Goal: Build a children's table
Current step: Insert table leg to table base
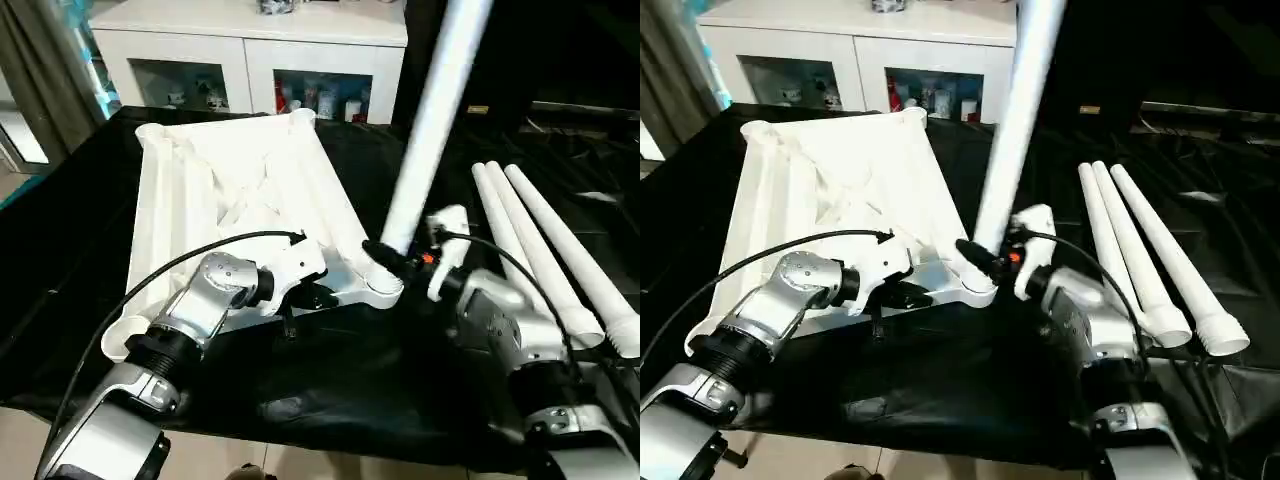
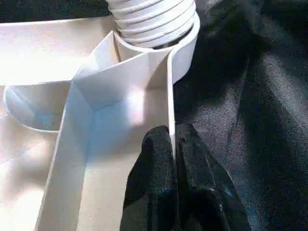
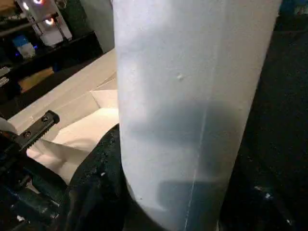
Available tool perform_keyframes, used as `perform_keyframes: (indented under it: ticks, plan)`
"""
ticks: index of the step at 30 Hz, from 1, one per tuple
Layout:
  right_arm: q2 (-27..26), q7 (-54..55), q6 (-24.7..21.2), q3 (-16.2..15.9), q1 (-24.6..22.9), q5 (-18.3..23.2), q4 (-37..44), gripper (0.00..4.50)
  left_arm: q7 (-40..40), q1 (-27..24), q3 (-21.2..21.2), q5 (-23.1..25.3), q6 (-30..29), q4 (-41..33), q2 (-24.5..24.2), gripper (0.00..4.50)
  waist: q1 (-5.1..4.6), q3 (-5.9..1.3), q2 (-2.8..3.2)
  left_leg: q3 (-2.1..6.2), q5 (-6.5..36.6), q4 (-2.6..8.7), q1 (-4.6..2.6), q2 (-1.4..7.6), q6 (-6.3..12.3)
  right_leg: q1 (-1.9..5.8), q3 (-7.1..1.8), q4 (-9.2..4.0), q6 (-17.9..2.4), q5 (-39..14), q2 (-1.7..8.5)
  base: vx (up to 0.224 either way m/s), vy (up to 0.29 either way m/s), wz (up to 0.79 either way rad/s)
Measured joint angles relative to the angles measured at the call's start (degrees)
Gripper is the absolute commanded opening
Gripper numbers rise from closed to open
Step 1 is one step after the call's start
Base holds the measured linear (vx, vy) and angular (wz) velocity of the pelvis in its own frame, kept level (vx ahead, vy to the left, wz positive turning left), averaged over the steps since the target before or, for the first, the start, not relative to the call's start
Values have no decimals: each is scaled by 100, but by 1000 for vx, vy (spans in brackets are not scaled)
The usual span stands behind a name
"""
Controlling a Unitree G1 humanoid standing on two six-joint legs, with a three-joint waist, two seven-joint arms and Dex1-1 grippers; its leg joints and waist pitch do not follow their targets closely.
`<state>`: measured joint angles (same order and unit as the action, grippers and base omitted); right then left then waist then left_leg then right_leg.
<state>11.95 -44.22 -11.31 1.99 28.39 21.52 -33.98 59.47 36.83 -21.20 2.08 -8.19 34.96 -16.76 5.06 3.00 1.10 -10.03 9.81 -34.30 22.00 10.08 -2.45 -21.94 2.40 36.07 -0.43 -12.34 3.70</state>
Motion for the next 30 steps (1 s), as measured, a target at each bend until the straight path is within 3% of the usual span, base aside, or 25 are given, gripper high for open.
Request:
perform_keyframes:
  ticks: [6,15,24,30]
  plan:
    - [-163,2,211,261,-105,222,-176,193,-3,6,1,0,13,33,19,0,10,-16,27,0,1,5,2,0,0,1,2,-9,0,0,0,0,0,0]
    - [-395,114,1054,397,-519,254,-174,193,-17,110,8,0,170,378,99,0,44,-62,108,0,3,12,0,-4,1,20,11,-36,0,0,9,0,0,0]
    - [-448,331,1811,256,-973,-18,176,193,-9,217,8,-11,387,666,227,0,64,-62,236,-15,3,28,2,-17,2,40,33,-66,2,-1,50,0,0,0]
    - [-382,383,1907,101,-1043,-220,316,193,30,266,8,-8,467,776,241,0,54,-75,262,-18,5,45,3,-18,6,57,46,-102,1,-1,56,0,0,0]
